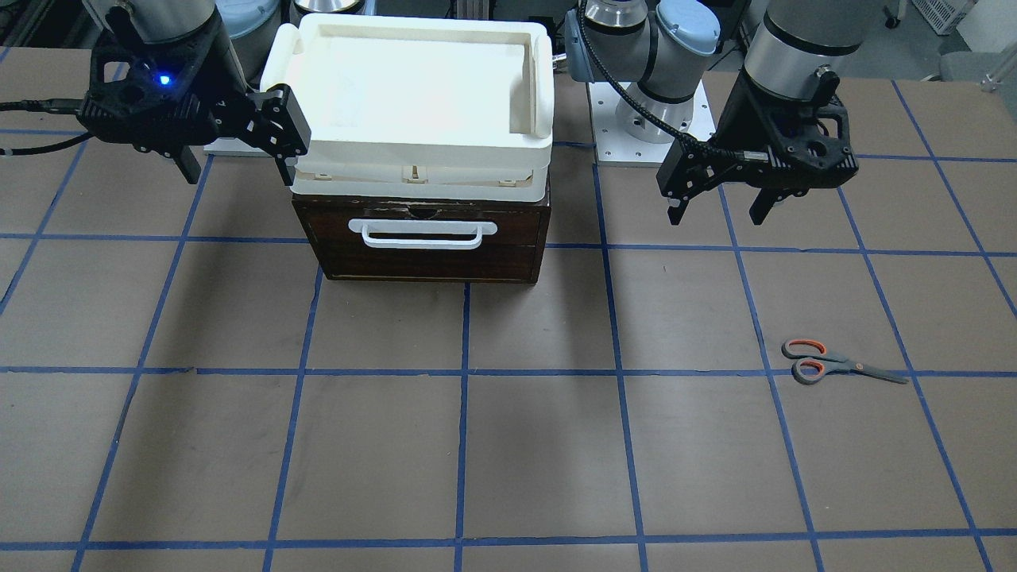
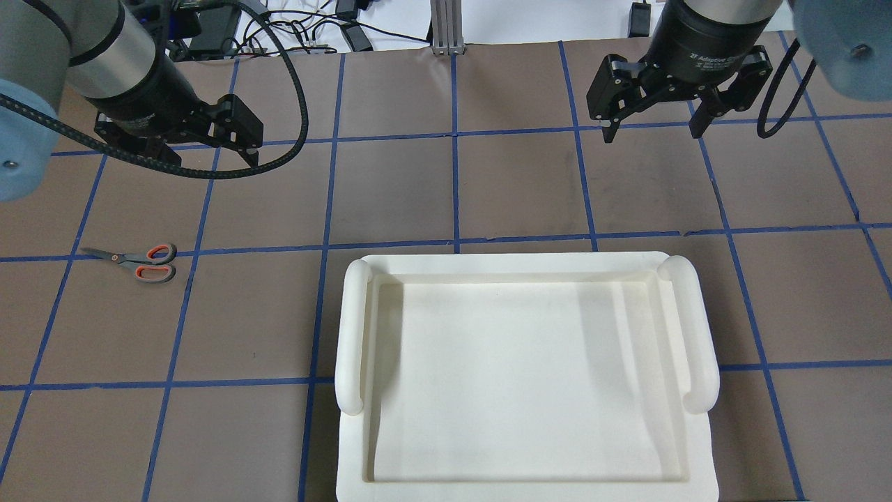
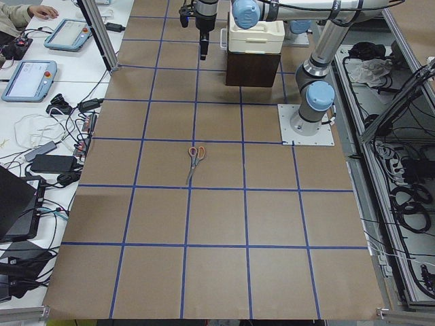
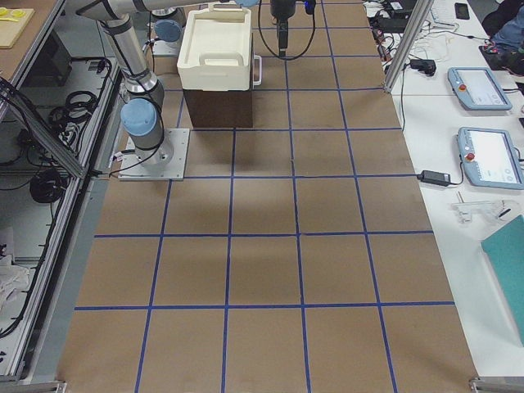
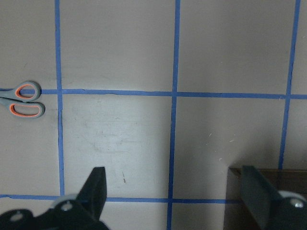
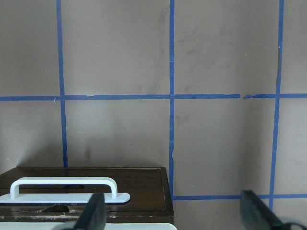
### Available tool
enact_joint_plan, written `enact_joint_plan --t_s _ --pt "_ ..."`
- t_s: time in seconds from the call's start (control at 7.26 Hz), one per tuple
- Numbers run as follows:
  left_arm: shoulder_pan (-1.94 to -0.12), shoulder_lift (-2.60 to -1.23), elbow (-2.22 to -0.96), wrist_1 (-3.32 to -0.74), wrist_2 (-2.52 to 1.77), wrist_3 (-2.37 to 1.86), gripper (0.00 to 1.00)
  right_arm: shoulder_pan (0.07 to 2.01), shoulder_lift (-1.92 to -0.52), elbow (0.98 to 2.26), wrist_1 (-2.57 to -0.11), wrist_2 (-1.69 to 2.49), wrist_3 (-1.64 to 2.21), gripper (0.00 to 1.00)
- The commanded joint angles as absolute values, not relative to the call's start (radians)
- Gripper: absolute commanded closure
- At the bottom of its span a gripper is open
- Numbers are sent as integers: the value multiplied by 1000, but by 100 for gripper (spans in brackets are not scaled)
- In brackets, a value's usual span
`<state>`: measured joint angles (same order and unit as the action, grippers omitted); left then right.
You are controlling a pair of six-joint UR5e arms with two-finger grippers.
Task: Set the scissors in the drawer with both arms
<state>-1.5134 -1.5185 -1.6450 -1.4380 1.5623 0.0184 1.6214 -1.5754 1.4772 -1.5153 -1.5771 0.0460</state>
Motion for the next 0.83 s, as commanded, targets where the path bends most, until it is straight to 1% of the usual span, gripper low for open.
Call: enact_joint_plan --t_s 0.0,0.14,0.41,0.55,0.69 --pt "-1513 -1520 -1646 -1436 1563 18 0 1621 -1575 1479 -1516 -1577 46 0" --pt "-1514 -1514 -1652 -1442 1565 20 0 1621 -1575 1479 -1513 -1578 46 0" --pt "-1476 -1514 -1654 -1433 1565 288 0 1618 -1580 1476 -1508 -1580 34 0" --pt "-1415 -1529 -1654 -1424 1557 411 0 1617 -1585 1471 -1506 -1574 40 0" --pt "-1352 -1552 -1654 -1408 1555 636 0 1621 -1579 1477 -1505 -1575 35 0"
